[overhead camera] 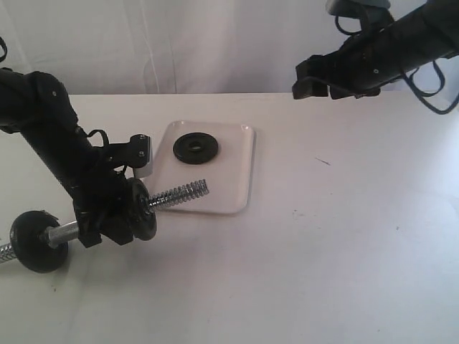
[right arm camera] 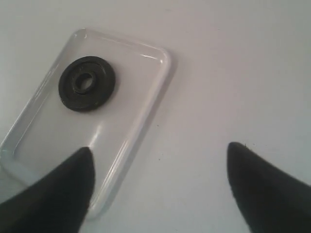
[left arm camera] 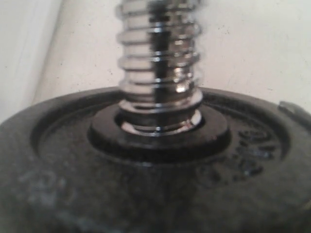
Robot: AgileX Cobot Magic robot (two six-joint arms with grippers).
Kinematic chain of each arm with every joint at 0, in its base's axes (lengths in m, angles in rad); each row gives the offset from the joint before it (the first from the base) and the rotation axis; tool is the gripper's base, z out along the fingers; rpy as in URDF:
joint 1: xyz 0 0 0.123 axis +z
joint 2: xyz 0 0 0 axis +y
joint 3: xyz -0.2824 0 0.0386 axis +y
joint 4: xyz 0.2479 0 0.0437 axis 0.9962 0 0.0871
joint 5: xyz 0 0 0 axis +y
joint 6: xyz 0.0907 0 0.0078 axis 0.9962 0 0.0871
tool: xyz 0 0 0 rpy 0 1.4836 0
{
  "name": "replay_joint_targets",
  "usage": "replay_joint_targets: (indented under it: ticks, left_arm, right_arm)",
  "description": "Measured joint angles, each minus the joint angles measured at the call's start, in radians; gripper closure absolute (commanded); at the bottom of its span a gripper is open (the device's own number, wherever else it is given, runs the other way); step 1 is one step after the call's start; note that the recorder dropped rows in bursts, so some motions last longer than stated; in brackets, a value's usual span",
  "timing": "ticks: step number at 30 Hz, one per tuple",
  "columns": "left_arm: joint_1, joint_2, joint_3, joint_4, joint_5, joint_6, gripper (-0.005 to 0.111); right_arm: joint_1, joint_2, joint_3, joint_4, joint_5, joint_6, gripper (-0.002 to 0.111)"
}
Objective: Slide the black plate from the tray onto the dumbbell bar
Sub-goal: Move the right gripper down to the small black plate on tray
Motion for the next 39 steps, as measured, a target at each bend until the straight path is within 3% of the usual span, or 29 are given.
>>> replay_joint_targets:
  ticks: [21, 39]
  left_arm:
    - [0.0, 0.0, 0.0, -0.002, 0.0, 0.0, 0.107]
    - [0.0, 0.0, 0.0, -0.002, -0.002, 0.0, 0.107]
  right_arm:
    - [0.124, 0.406, -0.513, 0.029, 0.159, -0.021, 0.021]
    - [0.292, 0.57, -0.56, 0.005, -0.076, -0.046, 0.021]
